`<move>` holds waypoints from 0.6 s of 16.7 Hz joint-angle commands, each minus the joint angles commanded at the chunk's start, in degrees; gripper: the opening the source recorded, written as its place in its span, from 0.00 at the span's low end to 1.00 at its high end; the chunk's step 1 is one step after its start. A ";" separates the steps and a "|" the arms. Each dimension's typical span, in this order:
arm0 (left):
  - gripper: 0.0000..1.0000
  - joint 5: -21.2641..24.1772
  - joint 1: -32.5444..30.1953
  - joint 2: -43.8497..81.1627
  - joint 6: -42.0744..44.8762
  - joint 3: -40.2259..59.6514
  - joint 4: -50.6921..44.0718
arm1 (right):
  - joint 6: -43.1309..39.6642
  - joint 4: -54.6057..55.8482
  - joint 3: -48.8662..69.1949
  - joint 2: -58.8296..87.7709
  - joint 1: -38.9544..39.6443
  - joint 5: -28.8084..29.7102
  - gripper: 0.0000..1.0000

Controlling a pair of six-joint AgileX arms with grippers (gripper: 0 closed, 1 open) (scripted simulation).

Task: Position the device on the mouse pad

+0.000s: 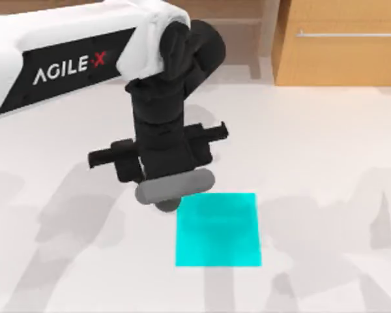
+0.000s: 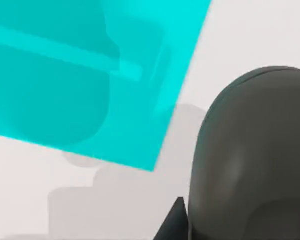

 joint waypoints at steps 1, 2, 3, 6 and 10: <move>0.00 0.03 -3.22 1.82 2.18 2.22 -0.08 | 0.00 0.00 0.00 0.00 0.00 0.00 1.00; 0.00 0.03 -5.81 3.31 4.02 4.15 -0.09 | 0.00 0.00 0.00 0.00 0.00 0.00 1.00; 0.00 0.01 -7.84 4.50 5.49 5.75 -0.05 | 0.00 0.00 0.00 0.00 0.00 0.00 1.00; 0.00 -0.06 -10.21 5.90 7.25 7.74 0.08 | 0.00 0.00 0.00 0.00 0.00 0.00 1.00; 0.00 0.03 -9.95 5.67 7.32 7.52 0.16 | 0.00 0.00 0.00 0.00 0.00 0.00 1.00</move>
